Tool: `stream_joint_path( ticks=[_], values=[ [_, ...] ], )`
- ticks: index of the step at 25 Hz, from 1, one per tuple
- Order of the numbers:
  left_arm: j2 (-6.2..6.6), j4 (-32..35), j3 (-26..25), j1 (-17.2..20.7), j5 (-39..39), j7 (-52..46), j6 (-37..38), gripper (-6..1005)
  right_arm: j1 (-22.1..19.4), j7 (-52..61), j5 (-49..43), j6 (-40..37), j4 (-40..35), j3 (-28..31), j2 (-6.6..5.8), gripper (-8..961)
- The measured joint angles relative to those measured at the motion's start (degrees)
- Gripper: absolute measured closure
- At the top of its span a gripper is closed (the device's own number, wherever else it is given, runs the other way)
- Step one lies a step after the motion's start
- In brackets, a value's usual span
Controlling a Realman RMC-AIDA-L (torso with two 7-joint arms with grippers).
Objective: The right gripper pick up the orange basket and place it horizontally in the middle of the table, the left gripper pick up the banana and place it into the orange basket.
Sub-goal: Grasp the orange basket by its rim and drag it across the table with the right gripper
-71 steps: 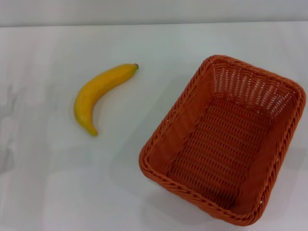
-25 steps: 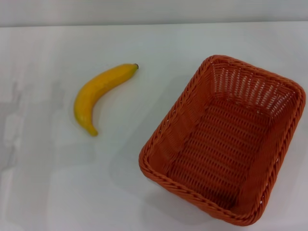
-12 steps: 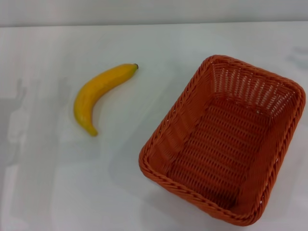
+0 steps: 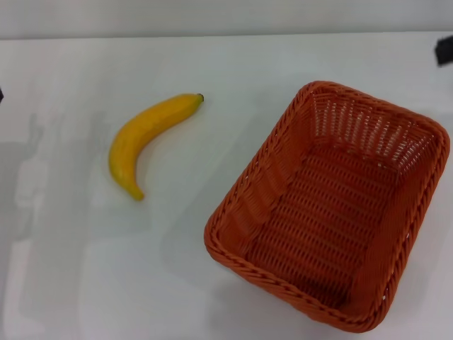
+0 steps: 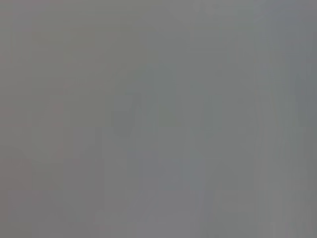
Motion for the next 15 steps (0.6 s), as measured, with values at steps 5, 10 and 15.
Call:
stream_joint_path(
  ticks=[5, 10, 15],
  values=[
    [-0.1, 0.03, 0.03, 0.0, 0.52, 0.0, -0.49, 136, 1.63, 1.81, -7.88, 1.84, -6.28, -0.82, 3.71, 257],
    [-0.1, 0.04, 0.06, 0.01, 0.72, 0.0, -0.58, 137, 4.53, 3.42, -15.53, 2.5, -9.12, -1.69, 6.04, 257],
    [-0.1, 0.0, 0.13, 0.01, 1.41, 0.0, -0.6, 137, 7.04, 6.17, -23.99, 2.93, -11.38, -2.52, 8.73, 256]
  ],
)
